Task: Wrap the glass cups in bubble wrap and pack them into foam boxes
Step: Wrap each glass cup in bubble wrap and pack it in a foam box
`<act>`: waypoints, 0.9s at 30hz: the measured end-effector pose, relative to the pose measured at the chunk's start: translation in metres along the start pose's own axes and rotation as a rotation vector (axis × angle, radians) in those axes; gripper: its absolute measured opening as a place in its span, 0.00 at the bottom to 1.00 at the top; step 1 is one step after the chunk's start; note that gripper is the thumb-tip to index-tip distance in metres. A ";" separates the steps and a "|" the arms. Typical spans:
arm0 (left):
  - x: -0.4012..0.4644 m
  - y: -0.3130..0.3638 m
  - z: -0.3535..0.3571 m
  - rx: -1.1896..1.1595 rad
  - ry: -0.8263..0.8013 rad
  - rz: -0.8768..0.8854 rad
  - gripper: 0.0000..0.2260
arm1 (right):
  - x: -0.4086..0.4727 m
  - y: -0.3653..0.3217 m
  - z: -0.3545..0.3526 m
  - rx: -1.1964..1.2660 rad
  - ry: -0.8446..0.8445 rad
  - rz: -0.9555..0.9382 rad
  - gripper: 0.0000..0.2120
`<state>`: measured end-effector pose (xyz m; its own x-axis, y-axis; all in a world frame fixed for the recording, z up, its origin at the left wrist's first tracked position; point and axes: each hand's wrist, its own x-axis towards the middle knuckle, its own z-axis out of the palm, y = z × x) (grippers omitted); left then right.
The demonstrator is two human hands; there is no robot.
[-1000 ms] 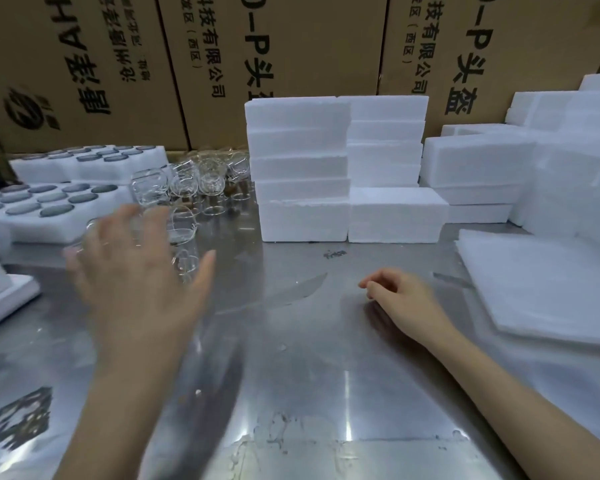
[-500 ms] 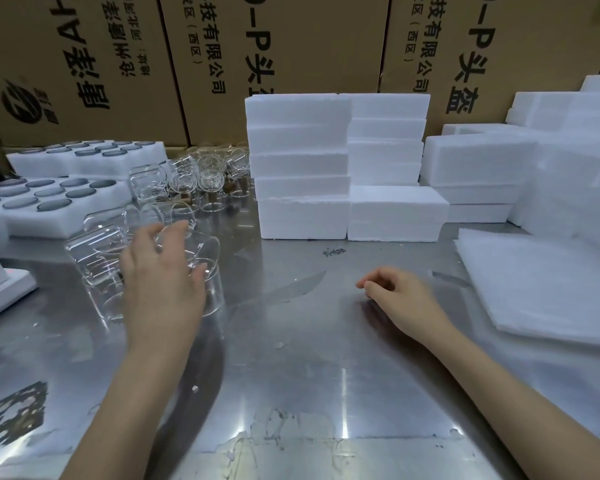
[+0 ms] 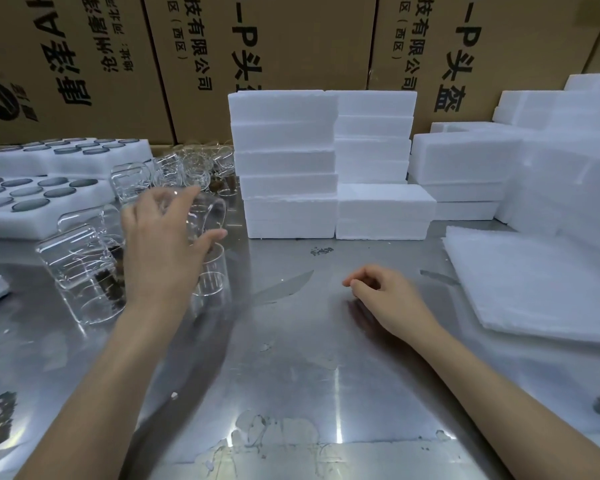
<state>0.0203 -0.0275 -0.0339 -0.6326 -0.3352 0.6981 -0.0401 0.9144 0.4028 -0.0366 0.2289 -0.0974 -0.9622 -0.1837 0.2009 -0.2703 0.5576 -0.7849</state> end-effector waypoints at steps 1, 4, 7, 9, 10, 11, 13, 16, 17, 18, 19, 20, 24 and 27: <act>0.001 0.005 -0.001 -0.022 0.042 0.033 0.27 | 0.000 0.000 0.000 0.001 0.005 0.000 0.09; 0.003 0.024 -0.001 -0.126 0.109 0.109 0.27 | 0.000 0.001 0.000 0.071 0.028 -0.011 0.05; 0.002 0.047 0.006 -0.487 0.014 0.041 0.29 | -0.001 -0.002 0.000 0.179 0.074 -0.021 0.06; -0.002 0.063 0.016 -0.737 -0.106 -0.062 0.29 | -0.003 -0.008 0.000 0.278 0.096 -0.041 0.11; -0.006 0.069 0.023 -0.833 -0.179 -0.119 0.28 | -0.004 -0.011 0.000 0.341 0.093 -0.061 0.13; -0.012 0.074 0.033 -0.932 -0.249 -0.182 0.27 | -0.005 -0.015 0.000 0.400 0.080 -0.080 0.16; -0.025 0.081 0.051 -1.096 -0.351 -0.330 0.27 | -0.008 -0.021 -0.001 0.509 0.058 -0.096 0.19; -0.040 0.083 0.066 -1.200 -0.427 -0.450 0.33 | -0.008 -0.025 -0.004 0.659 0.057 -0.034 0.21; -0.042 0.082 0.069 -1.205 -0.439 -0.444 0.33 | -0.007 -0.025 -0.005 0.700 0.052 0.002 0.23; -0.044 0.081 0.072 -1.203 -0.446 -0.418 0.32 | -0.006 -0.025 -0.006 0.742 0.044 0.041 0.23; -0.046 0.081 0.073 -1.196 -0.453 -0.382 0.30 | -0.005 -0.024 -0.006 0.789 0.034 0.073 0.20; -0.047 0.080 0.073 -1.181 -0.467 -0.348 0.29 | -0.004 -0.023 -0.007 0.840 0.025 0.097 0.14; -0.046 0.078 0.076 -1.031 -0.526 -0.169 0.29 | 0.000 -0.016 -0.006 0.971 0.007 0.140 0.06; -0.045 0.074 0.081 -0.953 -0.603 -0.076 0.33 | 0.003 -0.012 -0.004 0.985 0.014 0.138 0.06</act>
<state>-0.0171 0.0739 -0.0835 -0.9339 0.0171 0.3570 0.3486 0.2643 0.8992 -0.0366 0.2251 -0.0846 -0.9852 -0.1548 0.0730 -0.0146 -0.3492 -0.9369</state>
